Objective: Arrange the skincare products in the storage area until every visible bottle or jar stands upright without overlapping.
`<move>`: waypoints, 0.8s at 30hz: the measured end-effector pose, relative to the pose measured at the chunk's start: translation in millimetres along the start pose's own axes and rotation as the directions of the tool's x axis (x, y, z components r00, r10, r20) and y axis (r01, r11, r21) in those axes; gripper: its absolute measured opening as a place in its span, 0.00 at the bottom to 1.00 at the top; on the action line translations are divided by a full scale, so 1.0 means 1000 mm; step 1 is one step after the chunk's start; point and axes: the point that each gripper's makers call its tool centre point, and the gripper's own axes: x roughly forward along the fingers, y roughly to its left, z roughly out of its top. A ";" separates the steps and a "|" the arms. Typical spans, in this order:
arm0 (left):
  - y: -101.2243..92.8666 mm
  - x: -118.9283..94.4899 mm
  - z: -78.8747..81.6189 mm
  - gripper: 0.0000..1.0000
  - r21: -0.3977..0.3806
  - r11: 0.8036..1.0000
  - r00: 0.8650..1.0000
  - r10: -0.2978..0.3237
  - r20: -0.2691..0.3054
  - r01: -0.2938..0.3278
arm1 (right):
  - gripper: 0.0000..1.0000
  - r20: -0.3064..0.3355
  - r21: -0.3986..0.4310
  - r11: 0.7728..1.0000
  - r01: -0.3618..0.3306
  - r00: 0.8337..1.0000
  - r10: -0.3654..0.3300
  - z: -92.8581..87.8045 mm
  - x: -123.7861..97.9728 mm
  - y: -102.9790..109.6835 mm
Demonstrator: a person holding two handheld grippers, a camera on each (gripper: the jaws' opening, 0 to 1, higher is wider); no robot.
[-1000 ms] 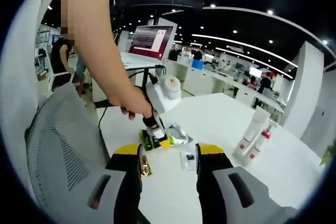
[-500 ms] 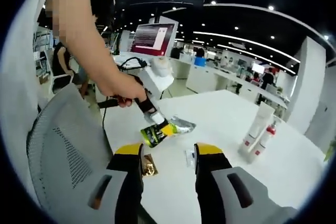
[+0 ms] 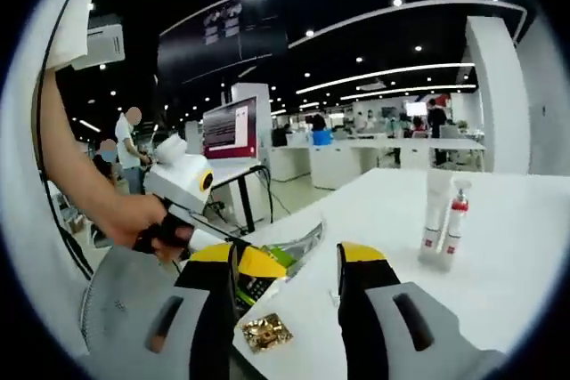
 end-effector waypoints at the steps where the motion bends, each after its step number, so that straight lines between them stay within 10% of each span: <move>1: -0.005 -0.002 -0.001 0.12 -0.001 1.000 1.000 -0.016 0.006 0.016 | 0.40 -0.005 0.005 1.000 -0.009 1.000 0.009 -0.001 0.001 0.002; 14: -0.053 -0.014 -0.004 0.10 0.109 0.989 0.991 -0.111 0.073 0.102 | 0.37 -0.032 0.240 0.970 -0.046 0.998 0.055 -0.007 0.004 0.001; 24: -0.080 -0.009 -0.012 0.10 0.319 0.935 0.983 -0.177 0.039 0.156 | 0.25 -0.012 0.302 0.952 -0.051 0.998 0.057 -0.001 -0.003 0.000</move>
